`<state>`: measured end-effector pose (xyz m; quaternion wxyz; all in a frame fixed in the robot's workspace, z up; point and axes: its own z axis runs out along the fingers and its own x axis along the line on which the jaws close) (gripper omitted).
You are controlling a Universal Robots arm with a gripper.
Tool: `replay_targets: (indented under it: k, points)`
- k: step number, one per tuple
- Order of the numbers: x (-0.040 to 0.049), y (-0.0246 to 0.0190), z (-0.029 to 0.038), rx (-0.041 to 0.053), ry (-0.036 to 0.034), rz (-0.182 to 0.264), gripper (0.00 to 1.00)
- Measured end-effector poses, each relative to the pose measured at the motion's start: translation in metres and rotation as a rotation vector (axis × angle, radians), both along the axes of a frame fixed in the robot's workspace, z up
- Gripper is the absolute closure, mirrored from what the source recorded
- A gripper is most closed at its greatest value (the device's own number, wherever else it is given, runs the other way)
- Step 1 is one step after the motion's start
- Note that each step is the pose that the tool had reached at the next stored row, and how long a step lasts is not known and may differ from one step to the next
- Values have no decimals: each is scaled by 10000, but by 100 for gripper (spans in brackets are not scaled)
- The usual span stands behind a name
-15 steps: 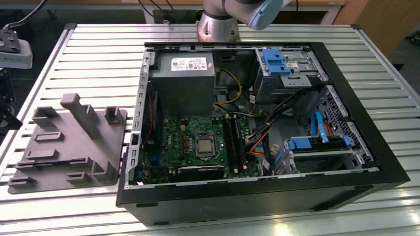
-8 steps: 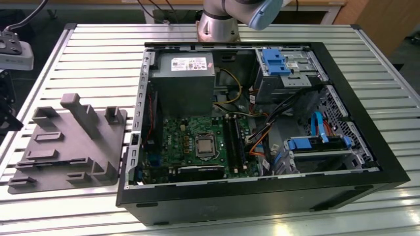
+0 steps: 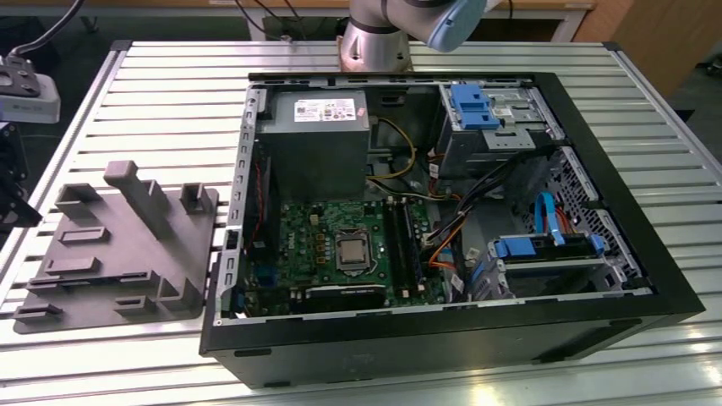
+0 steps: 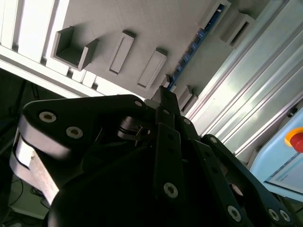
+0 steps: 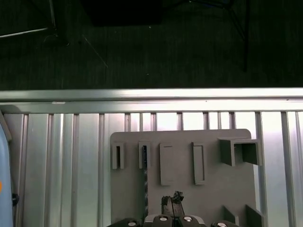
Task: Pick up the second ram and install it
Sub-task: 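Pick up the second ram and move it above second insertion slot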
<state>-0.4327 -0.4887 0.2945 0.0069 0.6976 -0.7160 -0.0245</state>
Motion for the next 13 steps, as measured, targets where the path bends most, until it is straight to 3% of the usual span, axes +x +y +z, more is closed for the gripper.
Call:
replay_targets:
  k: [13]
  points:
    - [0,-13,-35,2,-2,209,89]
